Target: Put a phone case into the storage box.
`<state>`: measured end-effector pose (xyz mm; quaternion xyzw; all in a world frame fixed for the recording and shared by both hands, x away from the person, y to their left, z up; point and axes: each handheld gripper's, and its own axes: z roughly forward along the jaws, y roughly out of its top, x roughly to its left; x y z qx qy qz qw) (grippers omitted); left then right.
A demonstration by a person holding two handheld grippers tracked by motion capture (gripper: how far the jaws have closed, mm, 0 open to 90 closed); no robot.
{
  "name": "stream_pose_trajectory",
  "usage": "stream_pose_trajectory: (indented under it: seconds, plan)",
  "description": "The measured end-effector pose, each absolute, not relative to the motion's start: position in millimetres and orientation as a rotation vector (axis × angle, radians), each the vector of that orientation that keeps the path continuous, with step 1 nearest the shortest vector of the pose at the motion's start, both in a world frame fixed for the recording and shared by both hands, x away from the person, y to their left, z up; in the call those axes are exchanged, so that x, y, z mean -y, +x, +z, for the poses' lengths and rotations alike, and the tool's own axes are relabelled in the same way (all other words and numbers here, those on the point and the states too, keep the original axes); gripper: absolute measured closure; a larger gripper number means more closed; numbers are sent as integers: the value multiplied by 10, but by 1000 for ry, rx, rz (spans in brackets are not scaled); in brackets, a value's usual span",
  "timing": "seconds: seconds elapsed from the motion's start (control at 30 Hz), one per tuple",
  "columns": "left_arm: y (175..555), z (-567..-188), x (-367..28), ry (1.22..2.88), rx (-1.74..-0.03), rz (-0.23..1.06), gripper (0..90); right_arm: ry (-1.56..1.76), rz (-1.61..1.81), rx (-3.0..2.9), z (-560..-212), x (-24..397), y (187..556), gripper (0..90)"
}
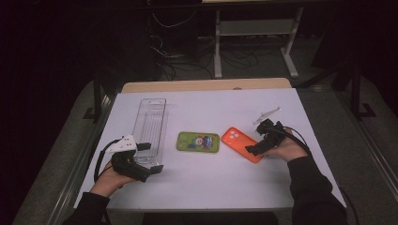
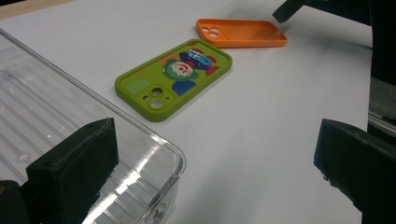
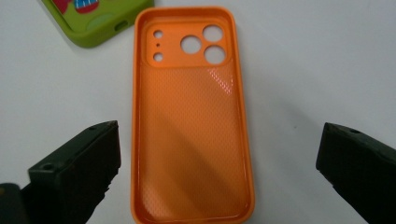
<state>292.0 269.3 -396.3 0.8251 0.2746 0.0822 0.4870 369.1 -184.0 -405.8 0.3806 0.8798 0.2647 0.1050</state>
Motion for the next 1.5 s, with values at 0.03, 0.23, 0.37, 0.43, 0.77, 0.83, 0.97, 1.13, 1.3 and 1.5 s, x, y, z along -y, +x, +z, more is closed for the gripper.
stream_pose_trajectory:
  seconds: [0.03,0.23,0.37,0.43,0.77,0.83,0.97,1.13,1.3,1.5]
  plan:
    - [2922,-3965,-2697,2007,-666,202,0,1125,777,-2598,-4075,1836,3691,0]
    - [2922,-3963,-2697,2008,-665,205,0,1114,720,-2648,-4160,1800,3689,0]
    - [2918,-3964,-2693,2008,-672,201,0,1111,700,-2659,-4191,1779,3686,0]
    - [2918,-3965,-2690,2009,-669,201,0,1110,687,-2669,-4219,1774,3687,0]
    - [2923,-3981,-2684,2013,-662,206,0,1116,618,-2714,-4335,1751,3683,19]
    - [2923,-3981,-2683,2011,-661,208,0,1105,605,-2716,-4359,1745,3685,27]
    - [2921,-3983,-2686,2013,-664,209,0,1108,600,-2719,-4365,1732,3683,44]
    - [2918,-3978,-2689,2012,-669,213,0,1095,604,-2728,-4375,1737,3670,66]
    - [2913,-3979,-2688,2010,-671,216,0,1088,607,-2740,-4369,1741,3662,104]
    - [2910,-3974,-2700,2012,-672,214,0,1078,610,-2739,-4365,1746,3649,135]
